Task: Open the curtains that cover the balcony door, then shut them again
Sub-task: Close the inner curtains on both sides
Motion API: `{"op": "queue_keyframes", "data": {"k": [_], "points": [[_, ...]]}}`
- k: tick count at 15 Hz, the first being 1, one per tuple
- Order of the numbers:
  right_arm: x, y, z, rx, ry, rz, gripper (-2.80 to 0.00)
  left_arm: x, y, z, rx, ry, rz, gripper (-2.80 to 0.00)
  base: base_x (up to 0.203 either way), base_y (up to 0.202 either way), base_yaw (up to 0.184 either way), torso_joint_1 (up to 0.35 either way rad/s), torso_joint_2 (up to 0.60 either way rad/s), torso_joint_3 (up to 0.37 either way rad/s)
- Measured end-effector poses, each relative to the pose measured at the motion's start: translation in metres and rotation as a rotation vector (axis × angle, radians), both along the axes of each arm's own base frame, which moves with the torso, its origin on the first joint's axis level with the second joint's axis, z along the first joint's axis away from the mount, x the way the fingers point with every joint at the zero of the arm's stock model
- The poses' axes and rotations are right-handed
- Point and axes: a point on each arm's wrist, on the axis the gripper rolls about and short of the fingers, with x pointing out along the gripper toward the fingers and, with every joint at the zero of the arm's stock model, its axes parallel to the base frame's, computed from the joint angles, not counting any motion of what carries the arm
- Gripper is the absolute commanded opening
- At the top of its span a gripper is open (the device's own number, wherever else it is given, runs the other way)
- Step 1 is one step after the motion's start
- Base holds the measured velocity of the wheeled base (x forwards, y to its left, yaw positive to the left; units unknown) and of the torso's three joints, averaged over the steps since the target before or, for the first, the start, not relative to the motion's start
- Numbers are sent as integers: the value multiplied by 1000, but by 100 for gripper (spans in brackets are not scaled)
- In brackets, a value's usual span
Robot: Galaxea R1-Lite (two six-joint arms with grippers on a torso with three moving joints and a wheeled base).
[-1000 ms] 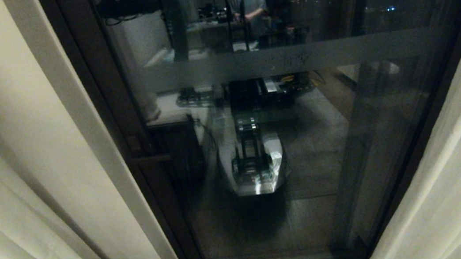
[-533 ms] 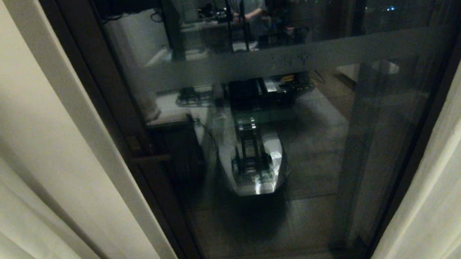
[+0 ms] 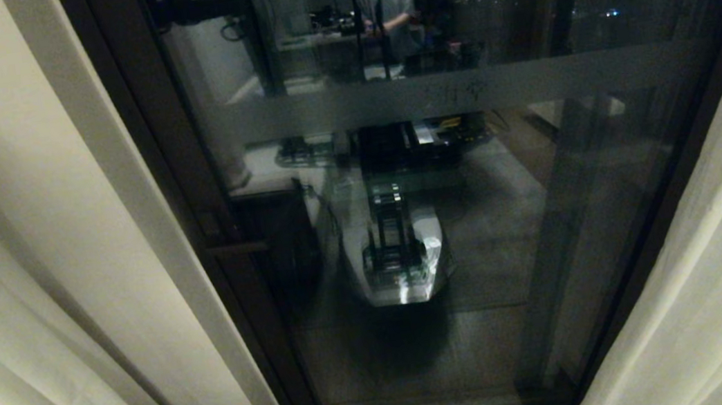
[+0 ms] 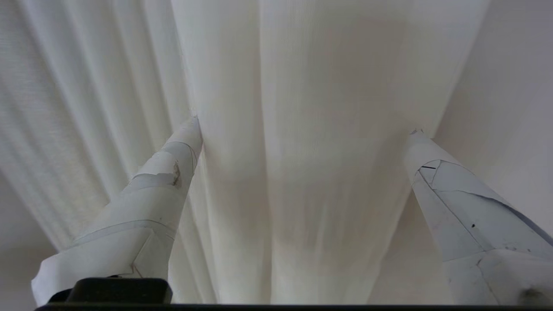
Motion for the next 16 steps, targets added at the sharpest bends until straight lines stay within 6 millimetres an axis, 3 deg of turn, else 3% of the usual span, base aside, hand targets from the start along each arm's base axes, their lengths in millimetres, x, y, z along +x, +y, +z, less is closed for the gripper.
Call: {"op": "queue_keyframes", "data": {"k": [11, 12, 16], "points": [[0, 0, 0, 0, 0, 0, -280, 33, 22, -9, 47, -59, -40, 0, 0, 0, 0, 0, 0, 0], [0, 0, 0, 0, 0, 0, -280, 35, 22, -10, 45, -58, -42, -280, 0, 0, 0, 0, 0, 0], [0, 0, 0, 0, 0, 0, -280, 36, 22, -11, 43, -55, -44, -280, 0, 0, 0, 0, 0, 0]]}}
